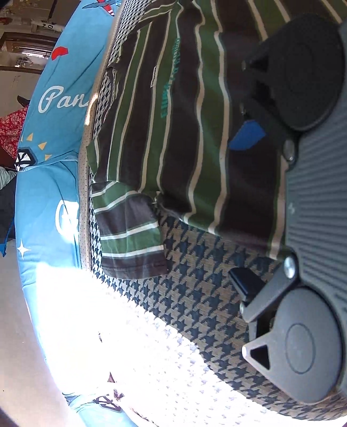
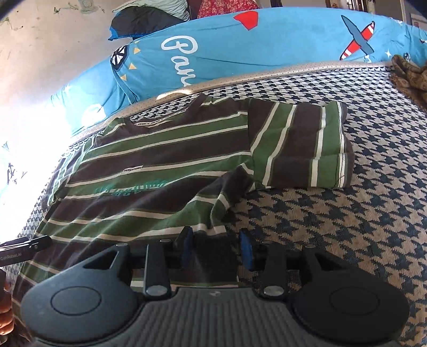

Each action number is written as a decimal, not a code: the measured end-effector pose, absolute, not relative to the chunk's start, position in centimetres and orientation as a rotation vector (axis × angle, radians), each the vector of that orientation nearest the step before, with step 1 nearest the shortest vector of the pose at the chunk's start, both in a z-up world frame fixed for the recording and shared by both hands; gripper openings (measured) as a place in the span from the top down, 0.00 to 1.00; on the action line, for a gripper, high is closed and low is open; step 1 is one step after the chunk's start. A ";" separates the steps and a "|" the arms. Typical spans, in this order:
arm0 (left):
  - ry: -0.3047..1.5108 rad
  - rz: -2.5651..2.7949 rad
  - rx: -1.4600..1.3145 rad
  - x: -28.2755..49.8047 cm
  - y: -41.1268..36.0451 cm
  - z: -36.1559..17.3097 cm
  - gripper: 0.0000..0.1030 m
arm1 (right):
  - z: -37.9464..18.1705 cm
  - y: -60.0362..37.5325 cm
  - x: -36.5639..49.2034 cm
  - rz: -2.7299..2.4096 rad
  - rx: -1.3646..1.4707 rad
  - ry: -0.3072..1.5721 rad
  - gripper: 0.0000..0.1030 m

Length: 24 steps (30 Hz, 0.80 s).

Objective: Fold clothes

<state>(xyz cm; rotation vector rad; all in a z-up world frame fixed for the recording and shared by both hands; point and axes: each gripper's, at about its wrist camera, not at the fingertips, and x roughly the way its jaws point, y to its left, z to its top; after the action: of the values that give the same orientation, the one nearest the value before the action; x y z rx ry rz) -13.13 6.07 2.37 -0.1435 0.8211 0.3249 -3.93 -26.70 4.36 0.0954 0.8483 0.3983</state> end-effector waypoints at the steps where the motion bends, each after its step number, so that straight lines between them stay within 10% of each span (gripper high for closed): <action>1: 0.823 0.328 -0.144 -13.3 6.1 2.2 0.08 | 4.3 -26.7 -3.9 0.396 0.097 0.842 0.64; 24: 0.803 0.355 -0.135 -14.9 5.6 1.7 0.00 | 3.7 -26.5 -6.0 0.304 0.112 0.745 0.82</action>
<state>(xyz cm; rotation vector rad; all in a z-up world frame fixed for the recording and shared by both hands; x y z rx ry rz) -14.87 5.56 1.74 -0.1350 0.8027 0.3551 -5.96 -26.51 3.70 0.1124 0.7454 0.3044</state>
